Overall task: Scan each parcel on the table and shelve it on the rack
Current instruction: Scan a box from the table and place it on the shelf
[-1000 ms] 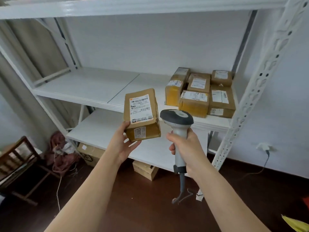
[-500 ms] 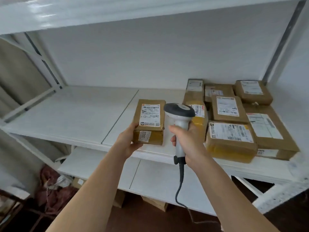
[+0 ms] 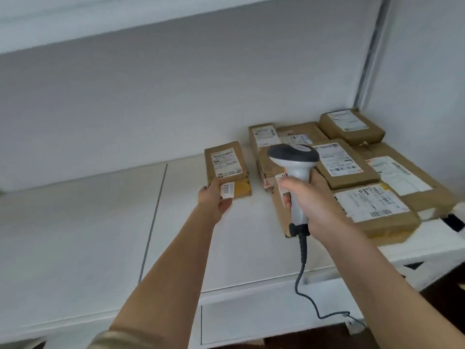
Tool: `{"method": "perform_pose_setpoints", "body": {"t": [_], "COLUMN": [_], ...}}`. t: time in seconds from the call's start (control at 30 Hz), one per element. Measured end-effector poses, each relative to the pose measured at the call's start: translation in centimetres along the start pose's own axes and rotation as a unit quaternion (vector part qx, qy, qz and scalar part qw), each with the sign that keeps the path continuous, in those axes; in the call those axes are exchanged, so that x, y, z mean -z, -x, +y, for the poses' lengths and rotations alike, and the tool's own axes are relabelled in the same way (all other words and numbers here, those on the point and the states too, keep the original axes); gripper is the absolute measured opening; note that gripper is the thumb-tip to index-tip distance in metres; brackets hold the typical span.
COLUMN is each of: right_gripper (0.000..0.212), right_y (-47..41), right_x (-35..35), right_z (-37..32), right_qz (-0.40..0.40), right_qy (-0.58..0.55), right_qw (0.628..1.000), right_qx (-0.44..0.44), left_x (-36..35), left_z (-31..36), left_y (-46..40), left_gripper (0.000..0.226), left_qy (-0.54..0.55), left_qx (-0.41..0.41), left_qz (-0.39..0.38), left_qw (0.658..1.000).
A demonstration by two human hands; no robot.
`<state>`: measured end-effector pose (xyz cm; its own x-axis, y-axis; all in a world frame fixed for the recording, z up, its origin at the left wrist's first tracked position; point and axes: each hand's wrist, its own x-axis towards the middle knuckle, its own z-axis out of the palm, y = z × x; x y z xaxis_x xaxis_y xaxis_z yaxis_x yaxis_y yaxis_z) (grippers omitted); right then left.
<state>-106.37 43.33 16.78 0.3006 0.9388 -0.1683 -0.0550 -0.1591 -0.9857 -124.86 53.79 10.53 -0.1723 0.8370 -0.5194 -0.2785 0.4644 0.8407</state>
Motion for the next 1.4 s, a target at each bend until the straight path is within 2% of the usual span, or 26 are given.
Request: {"method": "perform_pose_setpoints", "body": {"t": [0.27,0.43,0.53,0.6,0.63,0.73,0.83,0.87,0.97,1.1,1.23,1.4], "right_gripper": [0.017,0.016,0.02,0.019,0.019,0.024,0.023,0.023,0.023,0.018,0.016,0.016], "right_y": [0.9,1.6,2.2,2.7,3.0,4.2,5.9,6.6,9.2,14.3,20.2,28.2], "right_x": [-0.6,0.3,1.2,1.9,2.3,3.8,6.1,7.2,12.0,21.2,32.7,45.6], "right_z": [-1.6,-1.7,-1.6,-1.6,-1.7,-2.0,-2.3,-2.3,-2.3,-1.7,-0.6,1.4], "right_qz": [0.072,0.122,0.143,0.16,0.166,0.177,0.177,0.18,0.192,0.239,0.343,0.459], "right_qy": [-0.077,-0.06,-0.057,-0.051,-0.052,-0.058,-0.075,-0.078,-0.082,-0.088,-0.098,-0.117], "right_qw": [0.994,0.99,0.988,0.985,0.984,0.982,0.981,0.981,0.978,0.965,0.932,0.879], "right_qx": [-0.037,-0.033,-0.026,-0.031,-0.031,-0.026,-0.014,-0.007,0.02,0.057,0.064,0.053], "left_x": [-1.7,-3.0,-3.4,-4.1,-4.5,-6.3,-9.6,-11.2,-16.7,-24.9,-33.5,-43.0], "left_z": [3.3,3.5,3.2,3.1,2.9,2.8,2.8,2.8,1.4,-4.1,-12.0,-22.6], "left_y": [-5.5,-7.7,-8.0,-7.5,-7.2,-4.8,-0.4,1.5,7.6,16.8,27.6,39.1], "left_gripper": [0.033,0.05,0.067,0.078,0.076,0.042,0.018,0.012,0.022,0.016,0.03,0.019], "left_qy": [-0.057,-0.097,-0.065,-0.043,-0.037,0.008,-0.006,-0.013,-0.044,-0.052,-0.063,-0.092], "left_qx": [0.019,0.022,0.024,0.011,-0.007,-0.1,-0.235,-0.29,-0.431,-0.534,-0.567,-0.527], "left_qz": [-0.099,-0.117,-0.131,-0.104,-0.068,0.066,0.086,0.067,-0.013,-0.137,-0.278,-0.397], "left_qw": [0.993,0.988,0.989,0.994,0.997,0.993,0.968,0.955,0.901,0.832,0.773,0.746]}}
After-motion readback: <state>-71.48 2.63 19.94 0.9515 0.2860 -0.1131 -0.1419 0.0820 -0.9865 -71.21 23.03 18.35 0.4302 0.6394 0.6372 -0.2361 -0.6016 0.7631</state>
